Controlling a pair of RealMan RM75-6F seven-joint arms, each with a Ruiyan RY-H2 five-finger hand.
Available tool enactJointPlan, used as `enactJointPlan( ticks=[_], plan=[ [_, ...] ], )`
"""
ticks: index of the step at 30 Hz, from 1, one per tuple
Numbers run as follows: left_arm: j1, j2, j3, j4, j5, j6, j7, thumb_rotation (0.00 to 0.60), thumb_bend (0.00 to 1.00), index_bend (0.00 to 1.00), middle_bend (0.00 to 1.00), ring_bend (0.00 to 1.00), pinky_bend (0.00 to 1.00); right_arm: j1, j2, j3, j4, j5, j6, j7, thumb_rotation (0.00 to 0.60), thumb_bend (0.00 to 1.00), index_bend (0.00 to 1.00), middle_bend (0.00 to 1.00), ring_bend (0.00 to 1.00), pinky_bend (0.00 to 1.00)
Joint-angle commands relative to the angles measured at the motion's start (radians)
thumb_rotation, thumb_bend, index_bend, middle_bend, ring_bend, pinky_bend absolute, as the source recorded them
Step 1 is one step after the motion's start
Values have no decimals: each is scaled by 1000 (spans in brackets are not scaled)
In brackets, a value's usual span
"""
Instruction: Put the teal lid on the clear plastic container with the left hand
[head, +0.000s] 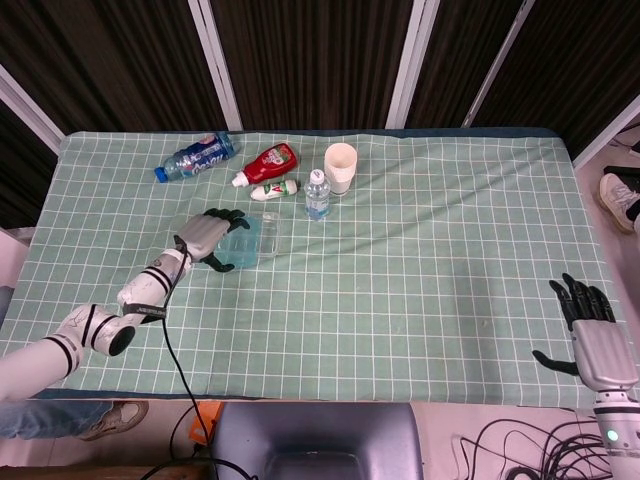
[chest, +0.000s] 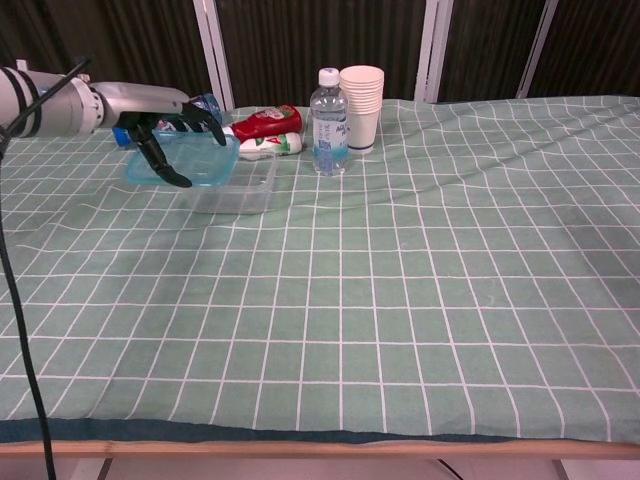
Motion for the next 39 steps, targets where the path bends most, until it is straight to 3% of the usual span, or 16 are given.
enactJointPlan(
  ticks=[1,13,26,39],
  plan=[
    [-28,-29,-7,33,-22,-31,21,600,274,228,604,738,775,-2,4,0,1,-3,3,9,600,118,0,0,0,0],
    [-112,-114,-27,154,-105,-126,65,600,281,228,605,739,762,3,10,1,5,3,-11,26,600,119,0,0,0,0],
    [-156,-188,-21,271,-103,-169,81,600,284,228,606,739,758,4,13,4,5,9,-11,31,600,119,0,0,0,0],
    [-158,-196,-21,310,-85,-193,66,600,285,228,610,741,758,7,14,5,3,12,-16,29,600,118,0,0,0,0]
  ],
)
